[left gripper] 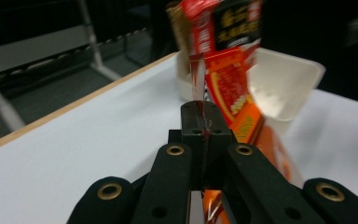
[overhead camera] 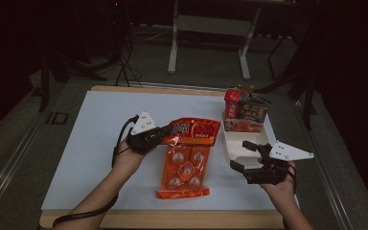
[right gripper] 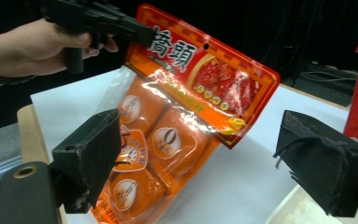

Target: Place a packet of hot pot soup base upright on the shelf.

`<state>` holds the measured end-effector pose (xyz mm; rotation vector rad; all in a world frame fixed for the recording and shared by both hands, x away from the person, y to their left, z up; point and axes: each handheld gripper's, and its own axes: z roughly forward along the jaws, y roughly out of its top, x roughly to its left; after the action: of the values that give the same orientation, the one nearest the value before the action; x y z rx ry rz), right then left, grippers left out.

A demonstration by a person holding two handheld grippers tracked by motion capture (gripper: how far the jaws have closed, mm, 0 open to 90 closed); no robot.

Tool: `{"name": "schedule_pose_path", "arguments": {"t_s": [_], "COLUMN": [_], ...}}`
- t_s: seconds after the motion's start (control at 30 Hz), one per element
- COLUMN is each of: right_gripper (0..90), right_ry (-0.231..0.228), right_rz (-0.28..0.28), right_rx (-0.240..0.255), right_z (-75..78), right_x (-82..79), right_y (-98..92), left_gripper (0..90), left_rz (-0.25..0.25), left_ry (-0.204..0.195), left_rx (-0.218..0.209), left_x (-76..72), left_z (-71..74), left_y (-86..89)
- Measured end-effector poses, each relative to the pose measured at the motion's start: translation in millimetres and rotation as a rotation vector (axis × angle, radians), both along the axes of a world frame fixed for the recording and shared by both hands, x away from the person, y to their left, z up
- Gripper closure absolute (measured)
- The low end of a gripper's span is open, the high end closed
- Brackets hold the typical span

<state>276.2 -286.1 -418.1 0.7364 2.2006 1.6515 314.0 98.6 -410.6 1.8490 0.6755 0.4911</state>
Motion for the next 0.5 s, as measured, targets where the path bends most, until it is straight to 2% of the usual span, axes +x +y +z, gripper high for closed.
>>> {"name": "schedule_pose_path", "arguments": {"t_s": [0.27,0.33,0.43,0.5], "right_gripper": [14.3,14.4,14.4,15.4], "right_ry": [0.002,0.012,0.011,0.011], "right_rz": [0.005,0.006,-0.009,-0.007], "right_rx": [0.013,0.015,0.030,0.034], "right_z": [3.9,5.4,7.5,8.3], "right_x": [4.4,9.7,16.6,19.3], "right_y": [0.6,1.5,2.0,2.2], "left_gripper": [90.0,90.0,90.0,90.0], "left_rz": [-0.098,-0.121,-0.162,-0.170], "left_ry": [-0.052,-0.054,-0.079,-0.085], "left_rx": [-0.030,-0.043,-0.051,-0.057], "left_x": [-17.7,-21.0,-27.4,-31.1], "left_z": [7.2,7.4,7.7,7.7], "left_y": [4.0,6.4,9.6,10.7]}}
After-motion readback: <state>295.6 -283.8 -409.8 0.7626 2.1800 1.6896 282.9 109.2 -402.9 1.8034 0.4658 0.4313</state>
